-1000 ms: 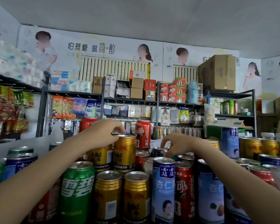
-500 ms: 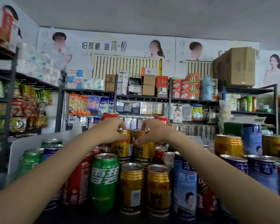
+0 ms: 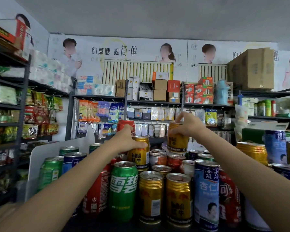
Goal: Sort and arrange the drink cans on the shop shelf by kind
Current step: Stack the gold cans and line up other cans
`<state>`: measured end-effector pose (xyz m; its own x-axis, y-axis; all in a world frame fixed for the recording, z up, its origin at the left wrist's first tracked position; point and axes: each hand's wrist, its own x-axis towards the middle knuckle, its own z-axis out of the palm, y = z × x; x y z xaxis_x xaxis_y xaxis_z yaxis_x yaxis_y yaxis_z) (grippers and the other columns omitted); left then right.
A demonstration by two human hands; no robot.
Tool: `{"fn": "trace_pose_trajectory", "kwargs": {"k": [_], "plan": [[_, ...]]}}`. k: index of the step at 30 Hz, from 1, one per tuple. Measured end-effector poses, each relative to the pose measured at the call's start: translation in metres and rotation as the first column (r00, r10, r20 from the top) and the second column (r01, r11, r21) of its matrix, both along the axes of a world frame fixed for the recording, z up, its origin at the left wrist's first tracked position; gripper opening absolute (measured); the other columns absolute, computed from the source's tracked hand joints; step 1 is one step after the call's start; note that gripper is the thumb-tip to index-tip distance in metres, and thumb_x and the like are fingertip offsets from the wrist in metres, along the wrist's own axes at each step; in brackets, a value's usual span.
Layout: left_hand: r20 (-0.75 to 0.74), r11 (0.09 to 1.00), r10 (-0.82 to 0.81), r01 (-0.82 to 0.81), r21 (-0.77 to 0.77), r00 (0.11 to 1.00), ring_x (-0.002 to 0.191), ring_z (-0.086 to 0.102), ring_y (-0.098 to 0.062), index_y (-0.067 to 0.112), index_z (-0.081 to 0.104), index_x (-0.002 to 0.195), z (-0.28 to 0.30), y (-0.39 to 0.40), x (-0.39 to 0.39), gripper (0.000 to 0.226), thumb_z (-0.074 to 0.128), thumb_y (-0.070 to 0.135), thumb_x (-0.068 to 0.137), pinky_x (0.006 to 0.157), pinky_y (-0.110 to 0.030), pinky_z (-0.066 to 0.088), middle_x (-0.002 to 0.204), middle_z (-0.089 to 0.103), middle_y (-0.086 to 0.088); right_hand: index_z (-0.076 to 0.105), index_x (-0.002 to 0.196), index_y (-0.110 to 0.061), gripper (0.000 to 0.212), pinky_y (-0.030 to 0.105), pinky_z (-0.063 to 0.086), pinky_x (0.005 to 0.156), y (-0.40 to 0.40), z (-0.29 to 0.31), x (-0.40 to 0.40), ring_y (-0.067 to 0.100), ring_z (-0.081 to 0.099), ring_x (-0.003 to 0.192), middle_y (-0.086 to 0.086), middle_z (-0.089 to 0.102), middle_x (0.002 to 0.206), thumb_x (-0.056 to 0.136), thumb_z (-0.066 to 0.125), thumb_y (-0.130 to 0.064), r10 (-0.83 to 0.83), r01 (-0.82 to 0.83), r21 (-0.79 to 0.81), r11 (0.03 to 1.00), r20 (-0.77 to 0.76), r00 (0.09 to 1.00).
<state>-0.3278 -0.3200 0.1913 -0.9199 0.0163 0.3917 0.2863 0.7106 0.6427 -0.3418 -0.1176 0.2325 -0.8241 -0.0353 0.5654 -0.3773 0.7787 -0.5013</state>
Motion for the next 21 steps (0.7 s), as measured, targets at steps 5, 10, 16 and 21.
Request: {"fn": "trace_pose_trajectory", "kwargs": {"k": [5, 10, 16, 21], "plan": [[-0.033, 0.997, 0.024, -0.026, -0.066, 0.999, 0.123, 0.041, -0.023, 0.013, 0.026, 0.137, 0.0, 0.001, 0.001, 0.081, 0.072, 0.039, 0.076, 0.09, -0.03, 0.037, 0.141, 0.038, -0.008, 0.048, 0.102, -0.009, 0.041, 0.035, 0.052, 0.084, 0.006, -0.016, -0.017, 0.023, 0.058, 0.092, 0.009, 0.057, 0.1, 0.075, 0.076, -0.022, -0.007, 0.001, 0.056, 0.998, 0.104, 0.995], [-0.028, 0.993, 0.026, -0.029, -0.116, 0.999, 0.106, 0.047, -0.019, 0.012, 0.027, 0.133, -0.001, 0.002, 0.0, 0.075, 0.069, 0.042, 0.078, 0.08, -0.028, 0.039, 0.132, 0.044, -0.008, 0.047, 0.112, -0.009, 0.043, 0.028, 0.04, 0.076, 0.007, -0.007, -0.014, 0.017, 0.046, 0.091, 0.001, 0.047, 0.095, 0.08, 0.071, -0.025, -0.009, -0.019, 0.197, 0.98, 0.14, 0.99], [0.002, 0.987, 0.008, -0.008, -0.16, 1.0, 0.117, 0.047, -0.022, 0.008, 0.038, 0.13, 0.007, -0.003, 0.01, 0.064, 0.056, 0.049, 0.085, 0.091, -0.032, 0.041, 0.132, 0.046, -0.01, 0.049, 0.11, -0.011, 0.046, 0.03, 0.042, 0.077, 0.007, -0.009, -0.023, 0.019, 0.045, 0.095, 0.007, 0.049, 0.109, 0.078, 0.072, -0.034, -0.075, 0.055, 0.281, 0.958, 0.06, 0.995], [-0.168, 0.998, -0.029, 0.038, 0.055, 0.985, 0.09, 0.062, -0.017, 0.012, 0.058, 0.099, 0.018, -0.027, 0.028, 0.022, 0.048, 0.032, 0.094, 0.087, -0.032, 0.048, 0.101, 0.063, -0.005, 0.05, 0.108, -0.012, 0.047, 0.035, 0.044, 0.086, 0.002, -0.009, -0.021, 0.024, 0.046, 0.104, 0.013, 0.047, 0.121, 0.077, 0.07, -0.043, -0.13, 0.13, 0.3, 0.945, -0.023, 0.991]]}}
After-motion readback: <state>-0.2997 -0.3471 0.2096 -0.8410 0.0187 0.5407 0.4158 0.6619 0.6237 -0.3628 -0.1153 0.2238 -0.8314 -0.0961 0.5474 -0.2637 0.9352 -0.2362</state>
